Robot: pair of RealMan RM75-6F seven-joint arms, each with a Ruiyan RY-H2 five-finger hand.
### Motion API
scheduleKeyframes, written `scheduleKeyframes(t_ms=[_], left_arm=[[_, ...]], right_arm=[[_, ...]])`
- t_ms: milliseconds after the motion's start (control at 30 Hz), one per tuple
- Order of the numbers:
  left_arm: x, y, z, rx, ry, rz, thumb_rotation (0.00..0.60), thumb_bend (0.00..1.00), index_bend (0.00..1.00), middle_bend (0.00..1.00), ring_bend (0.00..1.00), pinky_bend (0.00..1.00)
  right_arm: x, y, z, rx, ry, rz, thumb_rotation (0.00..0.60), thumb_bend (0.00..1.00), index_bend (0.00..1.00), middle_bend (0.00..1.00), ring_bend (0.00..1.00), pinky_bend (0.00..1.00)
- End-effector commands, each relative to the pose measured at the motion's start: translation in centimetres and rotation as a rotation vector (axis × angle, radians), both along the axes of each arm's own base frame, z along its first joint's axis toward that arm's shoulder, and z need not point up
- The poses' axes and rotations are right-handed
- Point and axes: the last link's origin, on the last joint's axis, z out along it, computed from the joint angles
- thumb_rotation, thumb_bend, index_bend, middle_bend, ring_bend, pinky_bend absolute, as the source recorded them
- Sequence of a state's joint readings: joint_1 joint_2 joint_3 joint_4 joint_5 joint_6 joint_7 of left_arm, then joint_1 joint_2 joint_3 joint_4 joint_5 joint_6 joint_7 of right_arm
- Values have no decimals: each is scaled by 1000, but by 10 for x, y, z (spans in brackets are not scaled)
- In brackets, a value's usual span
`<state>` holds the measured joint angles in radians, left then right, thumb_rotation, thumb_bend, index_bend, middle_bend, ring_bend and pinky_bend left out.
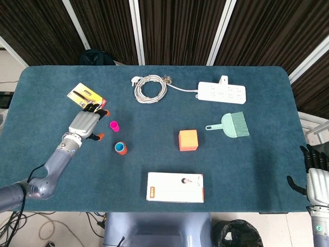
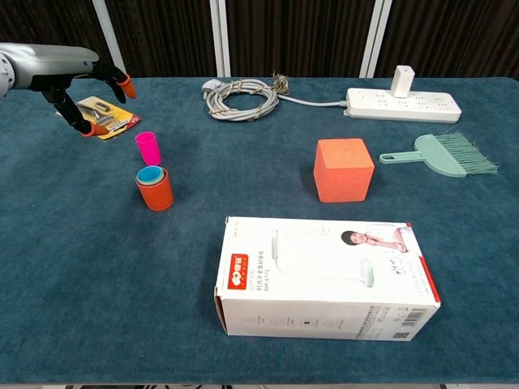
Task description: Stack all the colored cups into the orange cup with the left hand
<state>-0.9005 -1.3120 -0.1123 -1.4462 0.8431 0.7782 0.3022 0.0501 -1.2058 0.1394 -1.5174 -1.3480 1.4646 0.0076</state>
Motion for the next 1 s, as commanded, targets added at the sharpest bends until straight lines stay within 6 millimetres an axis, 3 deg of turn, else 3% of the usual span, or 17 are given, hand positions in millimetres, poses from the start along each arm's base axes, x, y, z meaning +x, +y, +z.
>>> scheduleKeyframes(t_ms=[33,1000], left_arm=[[2,6,-7,-5,8,5,600,262,281,208,0,0],[3,38,-45,-28,107,38,600,262,355,203,0,0]], right_arm=[[-1,0,-1,2,1,-4,600,337,88,44,87,44],[-9,-3,-8,23,36,-40,600,337,89,44,87,44]])
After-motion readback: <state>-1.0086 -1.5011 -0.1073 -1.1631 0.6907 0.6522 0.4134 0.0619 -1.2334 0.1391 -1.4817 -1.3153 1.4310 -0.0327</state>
